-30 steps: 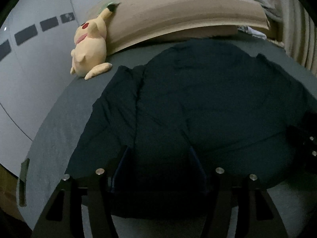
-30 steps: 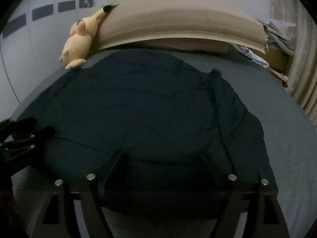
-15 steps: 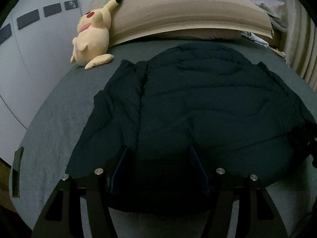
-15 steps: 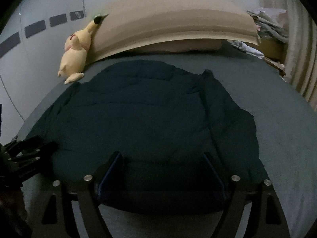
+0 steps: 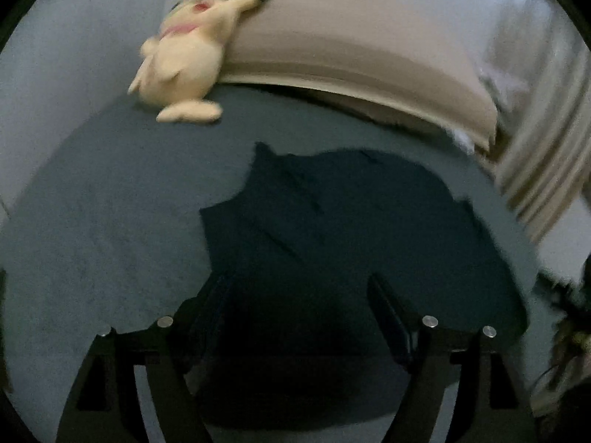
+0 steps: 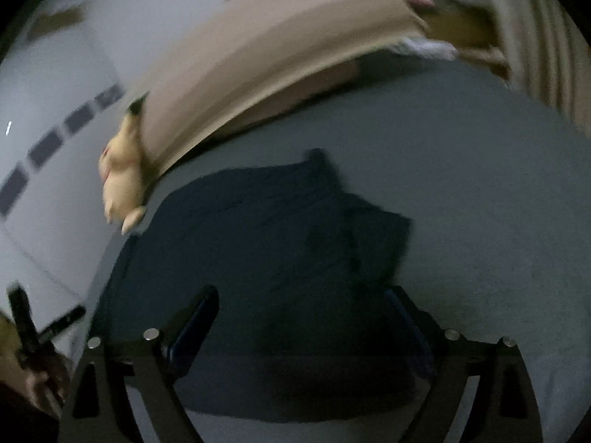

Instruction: Fold large clothes

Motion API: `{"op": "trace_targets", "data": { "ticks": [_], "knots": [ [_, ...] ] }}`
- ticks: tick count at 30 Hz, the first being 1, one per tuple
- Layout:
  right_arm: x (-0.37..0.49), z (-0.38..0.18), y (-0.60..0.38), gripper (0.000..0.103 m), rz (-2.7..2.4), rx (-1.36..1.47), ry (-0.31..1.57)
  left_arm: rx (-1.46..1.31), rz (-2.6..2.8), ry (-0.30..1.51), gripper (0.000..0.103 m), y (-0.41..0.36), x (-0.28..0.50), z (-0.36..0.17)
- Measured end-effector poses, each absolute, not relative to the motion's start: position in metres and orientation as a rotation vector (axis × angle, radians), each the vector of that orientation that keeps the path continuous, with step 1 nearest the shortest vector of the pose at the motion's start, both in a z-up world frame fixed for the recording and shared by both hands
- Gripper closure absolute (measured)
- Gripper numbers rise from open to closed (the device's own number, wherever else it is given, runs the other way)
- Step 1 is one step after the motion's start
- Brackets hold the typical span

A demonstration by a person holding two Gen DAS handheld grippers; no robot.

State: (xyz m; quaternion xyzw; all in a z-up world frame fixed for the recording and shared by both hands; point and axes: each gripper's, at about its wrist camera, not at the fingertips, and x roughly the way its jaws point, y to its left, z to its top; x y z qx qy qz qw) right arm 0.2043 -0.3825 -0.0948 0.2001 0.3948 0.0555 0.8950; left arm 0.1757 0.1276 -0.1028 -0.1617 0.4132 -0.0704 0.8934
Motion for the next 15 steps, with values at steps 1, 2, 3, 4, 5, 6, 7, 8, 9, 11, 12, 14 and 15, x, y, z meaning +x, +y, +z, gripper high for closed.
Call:
{"op": "trace_targets", "data": {
  "ticks": [1,2,3,4,5,6,7,8,9,11,12,14,15],
  "knots": [
    [0.211,-0.102,-0.404,0.010,0.114,0.490,0.831,-0.389,-0.170,0.878,0.023,0.138,0.182,-0.108],
    [0.219,-0.112,-0.420,0.010,0.117,0.564,0.852,-0.461,-0.205,0.905,0.023,0.151,0.190,-0.115],
    [0.224,-0.118,-0.429,0.010,0.130,0.615,0.869,-0.543,-0.232,0.934,0.023,0.163,0.199,-0.125],
    [0.232,-0.129,-0.440,0.010,0.166,0.690,0.896,-0.604,-0.257,0.961,0.023,0.172,0.207,-0.133],
    [0.241,-0.139,-0.448,0.010,0.196,0.746,0.921,-0.661,-0.289,0.989,0.023,0.178,0.214,-0.142],
    [0.248,-0.146,-0.451,0.010,0.210,0.771,0.936,-0.721,-0.316,1.013,0.023,0.184,0.223,-0.151],
    [0.255,-0.152,-0.452,0.010,0.226,0.782,0.955,-0.744,-0.322,1.018,0.023,0.187,0.227,-0.156],
    [0.262,-0.158,-0.450,0.010,0.243,0.791,0.979,-0.761,-0.333,1.024,0.023,0.188,0.232,-0.160],
    [0.268,-0.164,-0.448,0.010,0.250,0.795,0.998,-0.776,-0.350,1.038,0.023,0.188,0.237,-0.165],
    [0.277,-0.172,-0.440,0.010,0.282,0.795,1.026,-0.792,-0.371,1.060,0.023,0.186,0.241,-0.171],
    [0.282,-0.176,-0.436,0.010,0.312,0.802,1.042,-0.783,-0.388,1.068,0.021,0.183,0.243,-0.173],
    [0.288,-0.177,-0.430,0.010,0.335,0.795,1.045,-0.756,-0.416,1.082,0.018,0.177,0.246,-0.175],
    [0.292,-0.177,-0.423,0.010,0.362,0.781,1.050,-0.741,-0.432,1.094,0.017,0.173,0.249,-0.178]
  ]
}}
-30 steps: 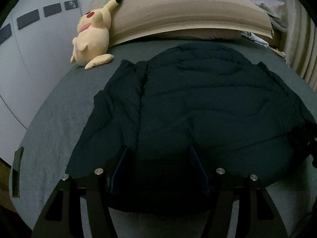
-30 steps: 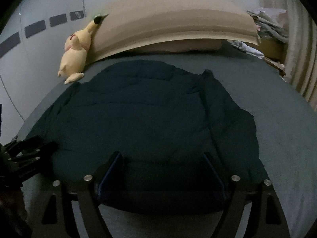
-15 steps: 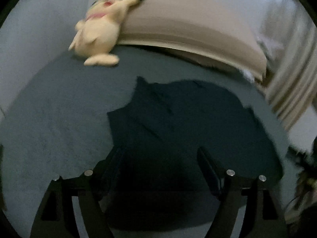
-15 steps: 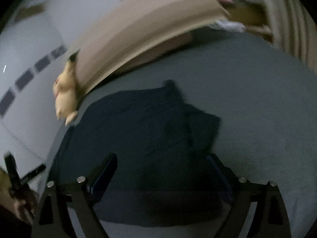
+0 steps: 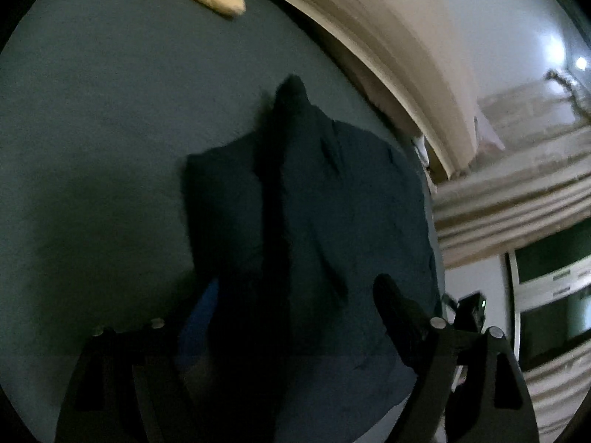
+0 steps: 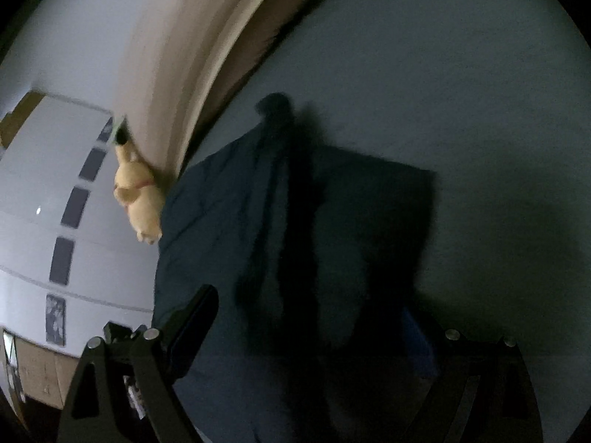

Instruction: Fold large clothes

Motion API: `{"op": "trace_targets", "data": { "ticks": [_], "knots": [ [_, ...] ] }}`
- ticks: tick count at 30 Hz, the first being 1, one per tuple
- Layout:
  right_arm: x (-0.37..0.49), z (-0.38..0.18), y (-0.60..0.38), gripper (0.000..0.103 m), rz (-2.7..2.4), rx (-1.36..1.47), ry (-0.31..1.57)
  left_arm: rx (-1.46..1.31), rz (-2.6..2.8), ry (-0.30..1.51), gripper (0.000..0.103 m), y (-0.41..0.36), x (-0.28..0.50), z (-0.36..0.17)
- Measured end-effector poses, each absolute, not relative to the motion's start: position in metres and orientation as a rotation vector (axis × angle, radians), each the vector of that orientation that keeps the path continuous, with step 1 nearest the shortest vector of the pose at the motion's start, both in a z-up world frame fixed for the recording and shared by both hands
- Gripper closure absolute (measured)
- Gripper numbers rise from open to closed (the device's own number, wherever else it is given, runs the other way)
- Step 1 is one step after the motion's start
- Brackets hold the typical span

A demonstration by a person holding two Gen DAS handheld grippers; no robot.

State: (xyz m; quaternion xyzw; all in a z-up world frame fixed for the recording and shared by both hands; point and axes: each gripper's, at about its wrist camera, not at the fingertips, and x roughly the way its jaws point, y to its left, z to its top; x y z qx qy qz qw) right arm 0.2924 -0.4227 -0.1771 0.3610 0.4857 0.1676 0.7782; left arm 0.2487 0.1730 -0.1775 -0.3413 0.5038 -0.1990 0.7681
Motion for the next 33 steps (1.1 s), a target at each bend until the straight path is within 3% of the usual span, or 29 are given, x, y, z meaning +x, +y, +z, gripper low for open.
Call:
{"op": "trace_targets", "data": {
  "ticks": [3,5,7,10,13,16,27,33],
  "knots": [
    [0.303,-0.181,-0.403,0.022,0.352,0.685,1.110,-0.685,-0.427,1.130,0.017,0.164,0.251,-0.184],
    [0.309,-0.179,-0.396,0.045,0.352,0.624,1.134,-0.645,-0.402,1.146,0.024,0.158,0.250,-0.187],
    [0.311,-0.173,-0.387,0.064,0.375,0.582,1.141,-0.572,-0.389,1.151,0.051,0.148,0.249,-0.185],
    [0.310,-0.155,-0.372,0.076,0.360,0.490,1.133,-0.573,-0.384,1.143,0.072,0.144,0.248,-0.178],
    [0.308,-0.131,-0.360,0.079,0.348,0.422,1.104,-0.503,-0.356,1.115,0.084,0.133,0.245,-0.159],
    [0.306,-0.098,-0.354,0.081,0.363,0.375,1.056,-0.471,-0.350,1.077,0.088,0.132,0.244,-0.134],
    [0.254,0.048,-0.318,0.085,0.429,0.222,0.831,-0.403,-0.384,0.854,0.090,0.125,0.205,-0.015],
    [0.200,0.059,-0.336,0.085,0.428,0.248,0.775,-0.382,-0.413,0.777,0.090,0.121,0.159,0.008]
  ]
}}
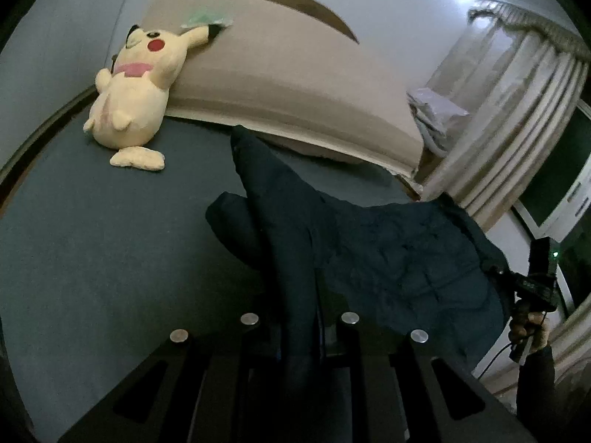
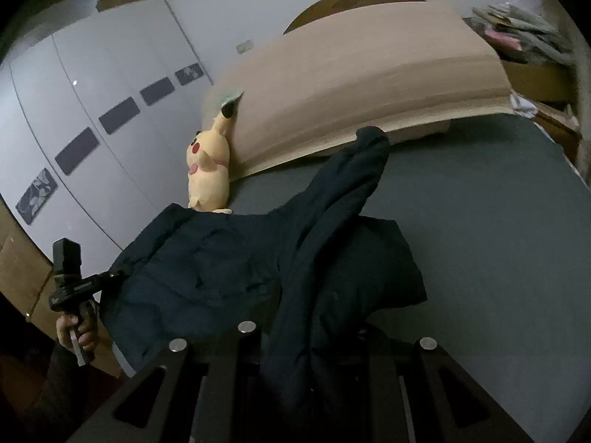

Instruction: Fold large clothes

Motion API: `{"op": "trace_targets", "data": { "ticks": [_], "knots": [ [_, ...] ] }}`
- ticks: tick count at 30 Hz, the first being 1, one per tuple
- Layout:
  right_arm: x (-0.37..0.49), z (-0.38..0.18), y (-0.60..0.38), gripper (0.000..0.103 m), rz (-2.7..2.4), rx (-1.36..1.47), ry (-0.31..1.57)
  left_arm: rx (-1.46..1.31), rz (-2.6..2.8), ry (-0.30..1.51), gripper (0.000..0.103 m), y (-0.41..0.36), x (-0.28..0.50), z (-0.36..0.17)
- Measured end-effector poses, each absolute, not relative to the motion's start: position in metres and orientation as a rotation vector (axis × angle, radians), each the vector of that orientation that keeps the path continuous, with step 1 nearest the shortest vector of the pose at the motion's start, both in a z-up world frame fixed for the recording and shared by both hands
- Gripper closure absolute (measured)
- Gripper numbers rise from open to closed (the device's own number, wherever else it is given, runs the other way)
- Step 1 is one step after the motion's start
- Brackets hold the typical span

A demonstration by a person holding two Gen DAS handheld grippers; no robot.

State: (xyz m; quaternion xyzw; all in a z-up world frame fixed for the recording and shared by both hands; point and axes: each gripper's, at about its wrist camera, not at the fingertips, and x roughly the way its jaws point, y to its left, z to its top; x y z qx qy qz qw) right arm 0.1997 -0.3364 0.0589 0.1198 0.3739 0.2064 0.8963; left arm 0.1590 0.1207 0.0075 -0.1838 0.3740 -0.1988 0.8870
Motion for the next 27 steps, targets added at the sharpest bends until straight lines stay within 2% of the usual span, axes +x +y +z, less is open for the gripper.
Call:
{"op": "trace_targets", "data": {
  "ticks": [5,9,11,13,14,15,18,23,27],
  "knots": [
    [0.162,0.010,-0.352,0.085,0.412,0.299,0.824,-0.389,-0.413,0.816,0.090,0.116,0.120,-0.030],
    [0.146,-0.052,-0.364,0.084,0.387,0.343,0.906,-0.410,-0.343,0.922,0.089,0.114,0.109,-0.098],
    [0.144,-0.091,-0.370,0.080,0.335,0.363,0.981,-0.393,-0.303,0.993,0.083,0.115,0.111,-0.132],
    [0.144,-0.129,-0.380,0.054,0.271,0.403,1.068,-0.418,-0.246,1.036,0.055,0.122,0.111,-0.162],
    [0.143,-0.139,-0.385,0.045,0.226,0.404,1.091,-0.442,-0.233,1.042,0.050,0.127,0.110,-0.166],
    [0.141,-0.141,-0.389,0.038,0.208,0.413,1.090,-0.462,-0.223,1.046,0.048,0.131,0.108,-0.165],
    [0.133,-0.126,-0.405,0.035,0.147,0.434,1.046,-0.430,-0.180,1.030,0.048,0.141,0.104,-0.141],
    [0.118,-0.055,-0.415,0.028,0.022,0.376,0.845,-0.237,-0.023,0.865,0.047,0.142,0.086,-0.070],
    [0.102,-0.025,-0.377,0.018,0.061,0.329,0.714,-0.180,-0.050,0.762,0.038,0.103,0.072,-0.045]
  ]
}}
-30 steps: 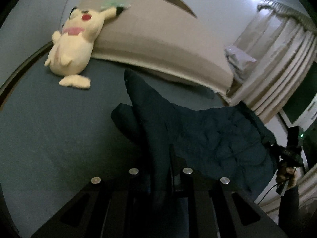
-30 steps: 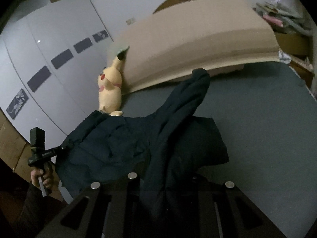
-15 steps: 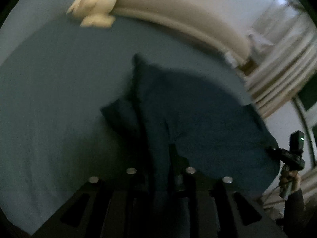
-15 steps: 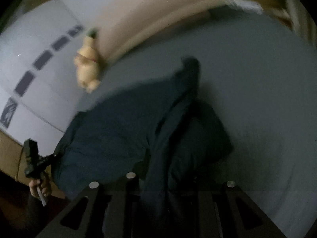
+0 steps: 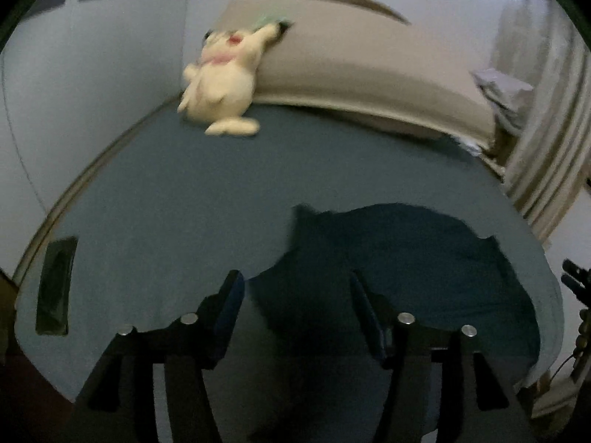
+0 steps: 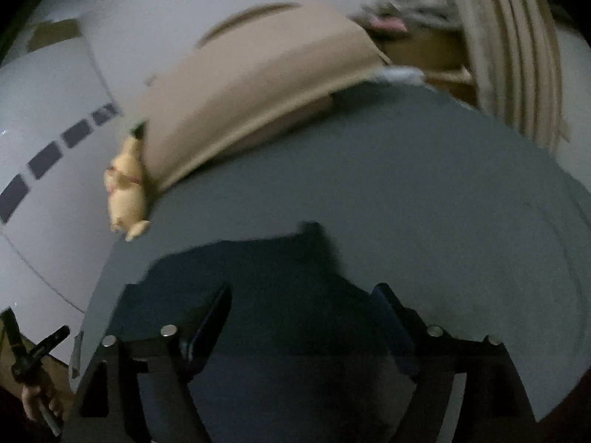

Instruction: Fold large clothes

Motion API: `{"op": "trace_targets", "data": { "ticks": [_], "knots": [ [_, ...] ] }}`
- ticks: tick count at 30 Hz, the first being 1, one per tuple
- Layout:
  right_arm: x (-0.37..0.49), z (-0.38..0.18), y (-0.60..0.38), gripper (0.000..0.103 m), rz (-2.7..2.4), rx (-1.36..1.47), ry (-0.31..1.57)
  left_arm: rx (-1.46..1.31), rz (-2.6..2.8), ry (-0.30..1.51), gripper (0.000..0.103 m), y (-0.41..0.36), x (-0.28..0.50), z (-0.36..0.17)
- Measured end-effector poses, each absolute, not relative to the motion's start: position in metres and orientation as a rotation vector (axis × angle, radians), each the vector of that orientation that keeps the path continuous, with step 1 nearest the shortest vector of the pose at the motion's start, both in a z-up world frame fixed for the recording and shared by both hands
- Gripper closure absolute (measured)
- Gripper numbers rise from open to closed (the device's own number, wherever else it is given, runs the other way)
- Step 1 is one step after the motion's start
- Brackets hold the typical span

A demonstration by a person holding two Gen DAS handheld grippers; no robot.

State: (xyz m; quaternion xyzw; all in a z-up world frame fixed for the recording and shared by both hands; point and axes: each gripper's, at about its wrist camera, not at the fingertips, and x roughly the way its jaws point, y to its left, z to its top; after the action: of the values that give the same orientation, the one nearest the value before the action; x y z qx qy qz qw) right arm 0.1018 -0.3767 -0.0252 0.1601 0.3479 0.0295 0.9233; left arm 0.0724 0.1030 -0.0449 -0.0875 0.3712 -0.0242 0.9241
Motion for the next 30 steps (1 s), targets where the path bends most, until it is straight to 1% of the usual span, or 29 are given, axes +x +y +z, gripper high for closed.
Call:
{"op": "trace_targets", "data": {
  "ticks": [2,5,8,10,11,12,14,16,19,21,23,25,26,30],
  "knots": [
    [0.096,-0.028,-0.345,0.017,0.096,0.288,0.683,-0.141,-0.049,0.727,0.036,0.076,0.067,-0.046],
    [0.097,-0.047,-0.306,0.017,0.080,0.159,0.685,-0.044,-0.025,0.704,0.036,0.038,0.068,-0.066],
    [0.099,-0.080,-0.282,0.017,0.021,0.089,0.714,-0.020,0.034,0.743,0.036,0.017,0.076,-0.098],
    [0.093,-0.097,-0.284,0.017,0.014,0.081,0.732,-0.020,0.057,0.814,0.036,0.016,0.079,-0.117],
    [0.093,-0.109,-0.280,0.017,0.000,0.061,0.765,-0.013,0.056,0.865,0.036,0.015,0.082,-0.127],
    [0.093,-0.121,-0.278,0.017,-0.011,0.033,0.820,-0.014,0.060,0.873,0.035,0.015,0.084,-0.134],
    [0.095,-0.130,-0.272,0.017,-0.029,-0.001,0.839,0.011,0.072,0.881,0.035,0.012,0.084,-0.132],
    [0.094,-0.123,-0.274,0.017,-0.039,0.024,0.850,0.031,0.084,0.907,0.035,0.010,0.079,-0.121],
    [0.073,-0.092,-0.268,0.017,-0.023,0.042,0.767,-0.018,0.060,0.822,0.035,0.011,0.056,-0.093],
    [0.054,-0.074,-0.265,0.017,-0.007,0.045,0.727,-0.012,0.060,0.806,0.034,0.008,0.041,-0.083],
    [0.028,-0.065,-0.264,0.011,0.006,0.074,0.688,-0.006,0.059,0.805,0.034,0.005,0.026,-0.078],
    [0.000,-0.065,-0.261,0.010,0.025,0.093,0.655,-0.021,0.043,0.781,0.034,0.002,0.009,-0.073],
    [-0.008,-0.068,-0.258,0.007,0.024,0.099,0.644,-0.025,0.039,0.773,0.033,0.000,0.003,-0.072],
    [-0.011,-0.094,-0.254,0.006,0.011,0.090,0.684,-0.027,0.020,0.767,0.032,-0.010,-0.007,-0.078]
  ]
}}
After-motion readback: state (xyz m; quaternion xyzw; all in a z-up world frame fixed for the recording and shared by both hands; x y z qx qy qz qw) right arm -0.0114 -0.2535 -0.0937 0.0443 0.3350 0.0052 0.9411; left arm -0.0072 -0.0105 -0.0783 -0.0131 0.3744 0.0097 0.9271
